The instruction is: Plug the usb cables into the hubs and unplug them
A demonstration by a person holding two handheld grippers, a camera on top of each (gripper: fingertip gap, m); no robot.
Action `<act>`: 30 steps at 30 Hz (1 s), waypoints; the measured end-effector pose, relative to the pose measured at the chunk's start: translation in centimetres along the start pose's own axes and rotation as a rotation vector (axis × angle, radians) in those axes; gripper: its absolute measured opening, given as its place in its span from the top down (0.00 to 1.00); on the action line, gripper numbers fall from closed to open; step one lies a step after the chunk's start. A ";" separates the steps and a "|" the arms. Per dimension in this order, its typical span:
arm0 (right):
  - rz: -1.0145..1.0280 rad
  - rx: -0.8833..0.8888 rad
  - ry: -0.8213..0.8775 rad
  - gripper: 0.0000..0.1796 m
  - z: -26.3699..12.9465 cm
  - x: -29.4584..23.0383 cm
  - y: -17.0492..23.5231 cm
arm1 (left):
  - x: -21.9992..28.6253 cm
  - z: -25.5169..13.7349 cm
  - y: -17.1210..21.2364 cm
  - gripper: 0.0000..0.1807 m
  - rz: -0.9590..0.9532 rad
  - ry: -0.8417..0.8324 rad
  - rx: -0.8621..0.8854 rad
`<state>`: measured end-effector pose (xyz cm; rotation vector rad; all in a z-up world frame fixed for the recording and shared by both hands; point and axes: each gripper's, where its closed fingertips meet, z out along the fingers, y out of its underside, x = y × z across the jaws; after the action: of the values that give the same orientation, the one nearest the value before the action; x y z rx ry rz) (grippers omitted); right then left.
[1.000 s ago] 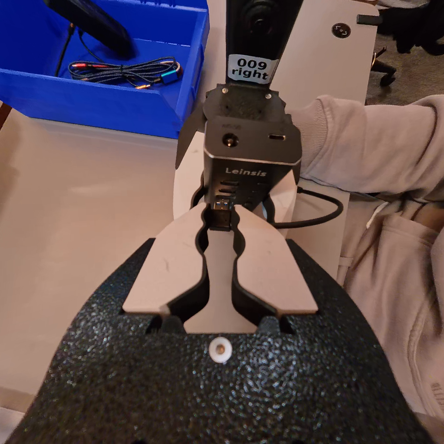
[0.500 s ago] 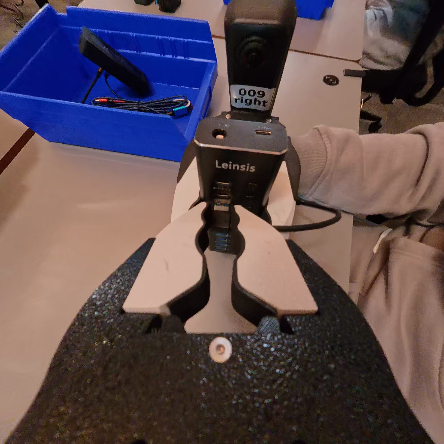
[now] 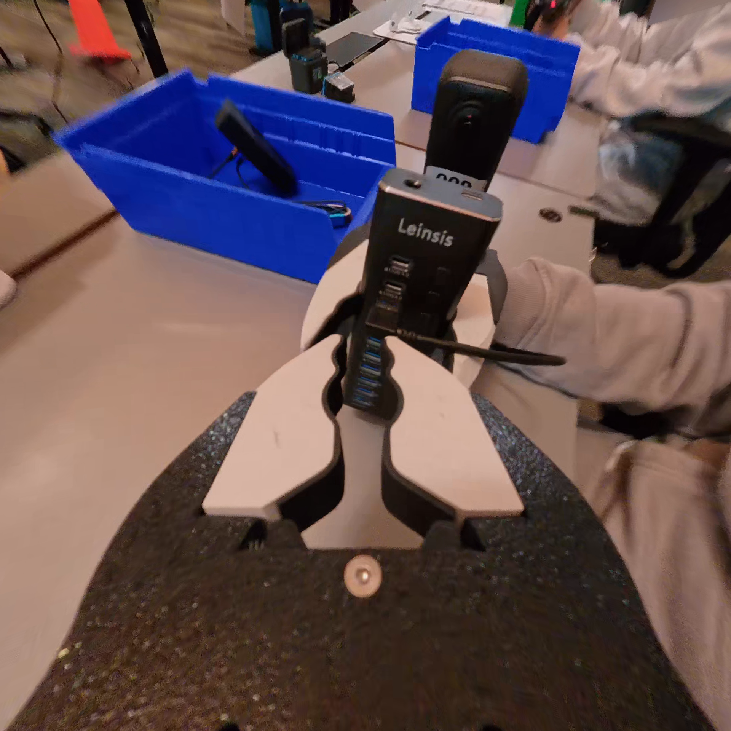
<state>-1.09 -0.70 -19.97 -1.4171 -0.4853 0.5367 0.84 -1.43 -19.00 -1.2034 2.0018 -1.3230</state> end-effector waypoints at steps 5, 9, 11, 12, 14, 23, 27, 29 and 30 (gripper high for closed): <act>-0.044 -0.050 0.015 0.59 0.4 -0.1 0.6 | 0.9 0.0 0.3 0.96 -0.455 0.205 0.109; -0.061 -0.064 0.023 0.59 0.5 -0.1 0.7 | 1.1 -0.1 0.1 0.93 -0.700 0.366 0.156; -0.073 -0.082 0.030 0.59 0.5 -0.1 1.0 | 1.0 0.1 0.5 0.94 -0.746 0.376 0.146; -0.079 -0.088 0.039 0.59 0.5 0.0 1.0 | 0.9 0.2 0.7 0.96 -0.760 0.370 0.145; -0.081 -0.095 0.044 0.59 0.4 0.1 1.1 | 0.8 0.3 1.0 0.96 -0.774 0.368 0.134; -0.099 -0.142 0.051 0.59 0.8 0.2 1.9 | 0.9 0.9 1.6 0.90 -0.870 0.391 0.135; -0.098 -0.145 0.055 0.59 0.9 0.2 2.0 | 0.4 0.8 1.3 0.94 -0.903 0.377 0.182; -0.095 -0.145 0.057 0.59 0.9 0.2 2.0 | 0.4 0.8 1.3 0.94 -0.915 0.369 0.184; -0.094 -0.141 0.060 0.59 0.9 0.3 1.9 | 0.4 0.8 1.3 0.94 -0.928 0.369 0.187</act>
<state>-1.54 0.33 -21.83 -1.5322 -0.5475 0.3898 0.68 -1.93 -20.44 -2.0187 1.4747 -2.2318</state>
